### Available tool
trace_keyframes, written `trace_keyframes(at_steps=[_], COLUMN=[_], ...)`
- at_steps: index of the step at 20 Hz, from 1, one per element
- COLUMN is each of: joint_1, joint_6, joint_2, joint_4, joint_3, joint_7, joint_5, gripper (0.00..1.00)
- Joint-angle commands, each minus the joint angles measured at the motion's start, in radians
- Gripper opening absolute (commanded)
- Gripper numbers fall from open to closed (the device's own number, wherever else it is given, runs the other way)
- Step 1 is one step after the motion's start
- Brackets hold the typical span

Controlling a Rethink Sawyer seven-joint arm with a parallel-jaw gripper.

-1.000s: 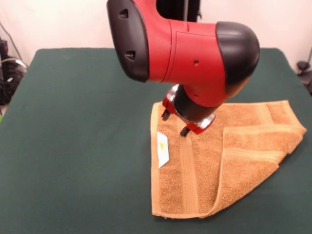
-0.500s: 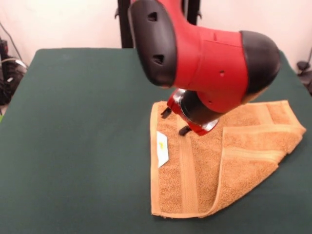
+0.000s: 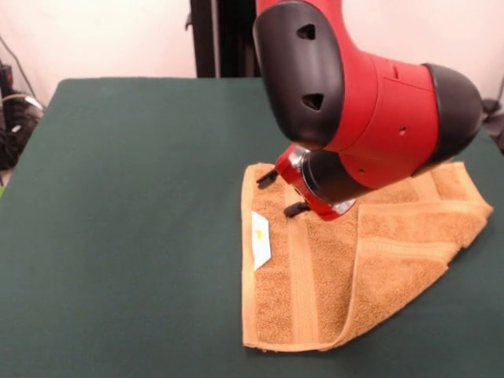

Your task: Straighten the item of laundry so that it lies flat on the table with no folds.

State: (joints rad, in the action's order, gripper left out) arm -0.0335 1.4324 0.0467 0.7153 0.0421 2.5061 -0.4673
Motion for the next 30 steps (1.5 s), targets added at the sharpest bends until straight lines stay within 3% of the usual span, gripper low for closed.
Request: trace_keyframes(at_steps=[1,8,30], joint_1=[0.03,0.078,0.101], joint_6=[0.047,0.071,0.009], joint_2=[-0.13,-0.093,-0.059], joint_4=[0.086,0.168,0.247], joint_3=[0.03,-0.027,0.015], joint_7=[-0.251,-0.249,-0.252], joint_5=[-0.123,-0.016,-0.077], gripper=[1.0,1.0,1.0])
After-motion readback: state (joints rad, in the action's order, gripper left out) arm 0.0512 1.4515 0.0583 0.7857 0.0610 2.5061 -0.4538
